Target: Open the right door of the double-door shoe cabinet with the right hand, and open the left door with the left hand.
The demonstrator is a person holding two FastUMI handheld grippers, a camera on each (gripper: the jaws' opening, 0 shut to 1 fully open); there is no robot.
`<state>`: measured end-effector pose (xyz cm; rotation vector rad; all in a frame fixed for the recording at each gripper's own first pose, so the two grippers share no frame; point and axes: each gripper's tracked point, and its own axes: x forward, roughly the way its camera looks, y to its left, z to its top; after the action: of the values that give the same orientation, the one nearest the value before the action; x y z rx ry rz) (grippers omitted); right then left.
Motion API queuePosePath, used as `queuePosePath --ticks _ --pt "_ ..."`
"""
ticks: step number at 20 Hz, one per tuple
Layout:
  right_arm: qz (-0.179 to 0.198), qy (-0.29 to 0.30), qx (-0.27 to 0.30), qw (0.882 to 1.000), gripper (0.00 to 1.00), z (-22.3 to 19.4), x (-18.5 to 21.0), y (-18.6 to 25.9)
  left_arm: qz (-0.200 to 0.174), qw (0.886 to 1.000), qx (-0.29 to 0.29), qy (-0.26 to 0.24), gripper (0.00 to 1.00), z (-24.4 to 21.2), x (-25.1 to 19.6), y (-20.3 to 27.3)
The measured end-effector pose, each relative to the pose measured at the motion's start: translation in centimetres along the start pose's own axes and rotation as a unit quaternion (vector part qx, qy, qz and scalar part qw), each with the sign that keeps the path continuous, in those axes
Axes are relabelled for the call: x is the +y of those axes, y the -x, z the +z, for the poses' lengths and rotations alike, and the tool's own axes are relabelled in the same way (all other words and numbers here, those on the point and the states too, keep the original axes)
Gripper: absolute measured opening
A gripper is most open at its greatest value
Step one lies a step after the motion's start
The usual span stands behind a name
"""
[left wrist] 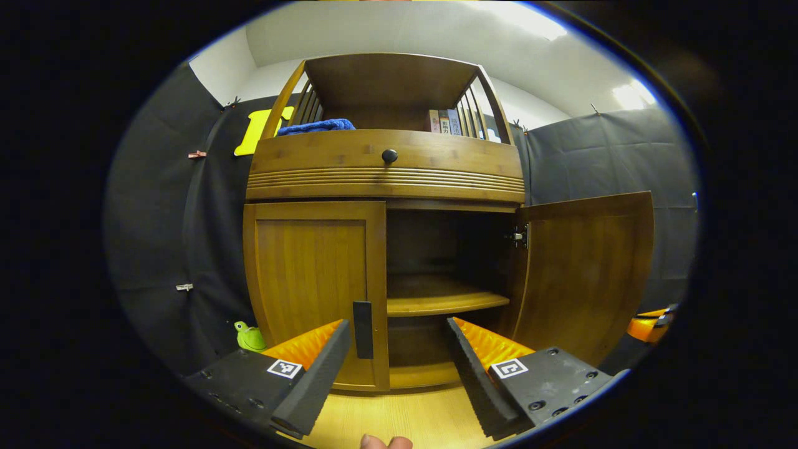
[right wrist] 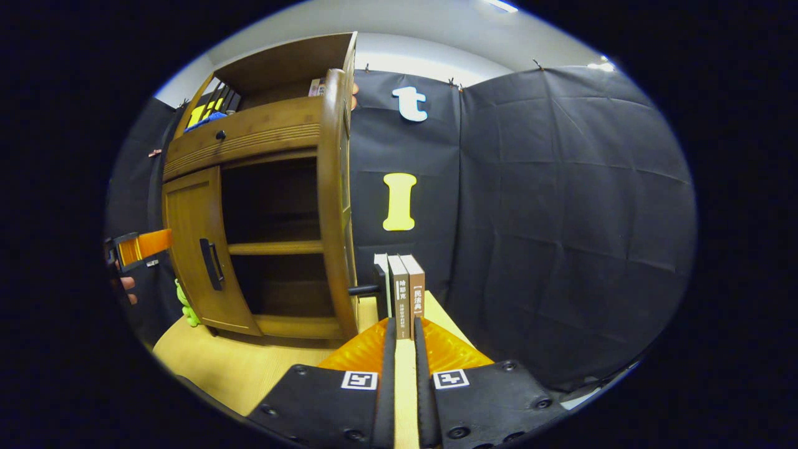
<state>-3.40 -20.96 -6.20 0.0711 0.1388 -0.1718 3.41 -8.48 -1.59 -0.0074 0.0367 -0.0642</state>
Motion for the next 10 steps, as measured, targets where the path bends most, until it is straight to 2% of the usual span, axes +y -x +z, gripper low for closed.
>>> queuePosePath --ticks 1,3,4,6,7,9,10 --pt "-0.006 -0.005 0.002 1.000 0.31 -0.1 0.0 0.1 0.001 1.000 0.001 -0.001 0.92 -0.2 0.1 -0.2" --pt "-0.043 0.002 -0.001 0.999 0.56 0.2 -1.1 0.4 0.006 1.000 0.004 -0.005 0.92 -0.7 0.5 -1.1" --pt "-0.049 -0.001 -0.012 0.999 0.69 0.7 -1.3 0.8 0.010 1.000 0.006 -0.007 0.94 -1.1 0.9 -1.6" --pt "-0.030 -0.013 -0.030 0.999 0.95 1.6 -0.3 1.9 0.019 1.000 0.011 -0.012 0.94 -2.0 1.6 -3.0" --pt "-0.025 -0.013 -0.035 0.999 1.00 1.8 0.0 2.3 0.022 1.000 0.015 -0.013 0.94 -2.4 2.1 -3.7" --pt "-0.014 -0.012 -0.028 0.999 0.99 1.7 0.8 2.8 0.031 0.999 0.017 -0.019 0.95 -3.3 3.1 -5.4" --pt "-0.007 -0.014 -0.021 1.000 0.99 1.6 1.4 3.1 0.037 0.999 0.016 -0.022 0.92 -3.6 3.7 -6.1"
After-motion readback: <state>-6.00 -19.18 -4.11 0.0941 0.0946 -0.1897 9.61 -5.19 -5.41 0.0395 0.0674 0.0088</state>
